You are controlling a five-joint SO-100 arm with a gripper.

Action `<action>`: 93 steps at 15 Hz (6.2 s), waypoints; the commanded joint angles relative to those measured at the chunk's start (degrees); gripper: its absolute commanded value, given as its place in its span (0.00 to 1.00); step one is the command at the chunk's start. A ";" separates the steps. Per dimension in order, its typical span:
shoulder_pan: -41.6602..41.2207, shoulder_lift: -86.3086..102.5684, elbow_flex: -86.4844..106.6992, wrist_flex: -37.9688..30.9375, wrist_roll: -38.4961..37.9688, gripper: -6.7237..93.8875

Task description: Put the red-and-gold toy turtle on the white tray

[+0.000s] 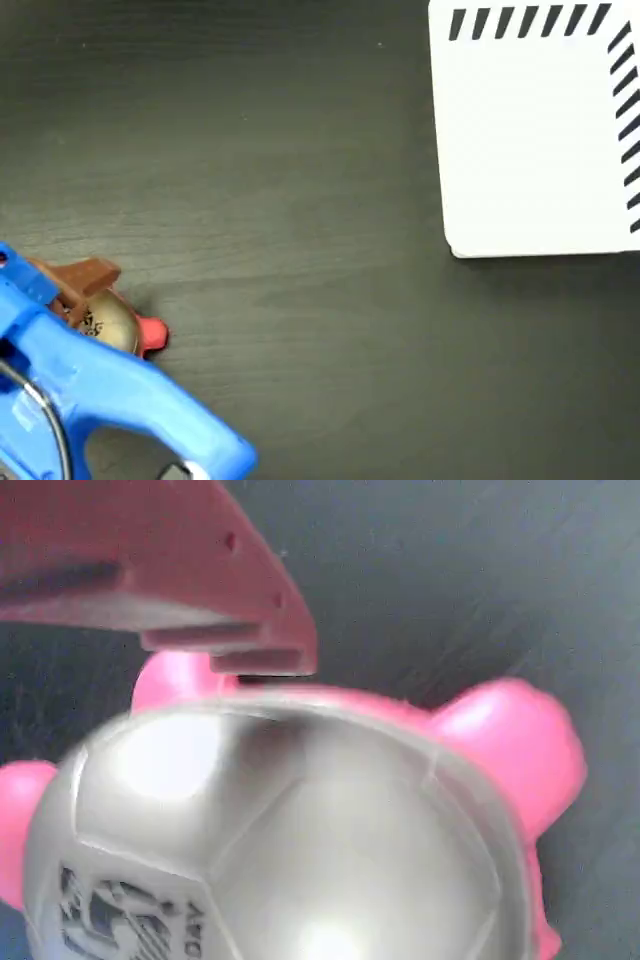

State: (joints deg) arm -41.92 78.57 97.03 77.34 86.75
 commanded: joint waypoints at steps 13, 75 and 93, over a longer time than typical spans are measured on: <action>1.14 1.58 3.16 -3.25 1.14 0.68; 73.74 -20.57 -48.69 11.07 -76.90 0.07; 74.09 -15.47 -47.55 7.91 -79.10 0.68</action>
State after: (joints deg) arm 31.55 53.35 51.59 85.61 7.29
